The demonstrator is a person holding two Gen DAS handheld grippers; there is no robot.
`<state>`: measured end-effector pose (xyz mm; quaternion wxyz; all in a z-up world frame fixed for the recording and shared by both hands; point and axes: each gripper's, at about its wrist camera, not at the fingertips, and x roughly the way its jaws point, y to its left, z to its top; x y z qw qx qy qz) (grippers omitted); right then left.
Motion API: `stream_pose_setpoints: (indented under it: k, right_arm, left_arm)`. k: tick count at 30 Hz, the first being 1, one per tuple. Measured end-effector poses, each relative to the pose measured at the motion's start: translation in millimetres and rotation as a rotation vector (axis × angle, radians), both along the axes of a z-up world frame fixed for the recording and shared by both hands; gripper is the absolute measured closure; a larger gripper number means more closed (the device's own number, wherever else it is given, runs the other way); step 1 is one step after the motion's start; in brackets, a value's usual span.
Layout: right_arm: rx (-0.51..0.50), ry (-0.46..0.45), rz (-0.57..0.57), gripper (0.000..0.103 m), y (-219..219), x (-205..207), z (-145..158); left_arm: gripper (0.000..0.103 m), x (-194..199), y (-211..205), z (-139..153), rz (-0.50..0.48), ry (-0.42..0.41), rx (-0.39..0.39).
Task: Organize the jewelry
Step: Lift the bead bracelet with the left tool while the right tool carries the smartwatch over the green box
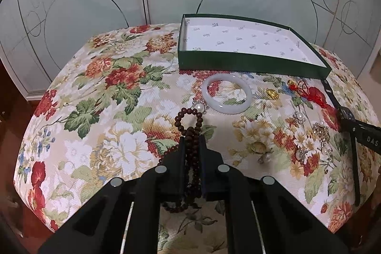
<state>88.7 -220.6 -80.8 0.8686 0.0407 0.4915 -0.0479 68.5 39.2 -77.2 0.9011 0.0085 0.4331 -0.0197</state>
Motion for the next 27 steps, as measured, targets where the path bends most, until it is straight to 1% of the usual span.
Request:
stream_pose_setpoints:
  k: [9, 18, 27]
  right_arm:
    - [0.011, -0.019, 0.007, 0.061, 1.4, -2.8, 9.7]
    - [0.022, -0.038, 0.008, 0.061, 1.0, -4.6, 19.3]
    - [0.031, -0.082, 0.008, 0.061, -0.4, -7.5, 41.1]
  left_arm:
    - [0.093, 3.2, 4.3, 11.9, 0.011, -0.017, -0.009]
    - [0.093, 9.2, -0.2, 25.4, -0.004, -0.037, -0.009]
    - [0.093, 17.6, -3.2, 36.5, -0.014, -0.048, -0.009]
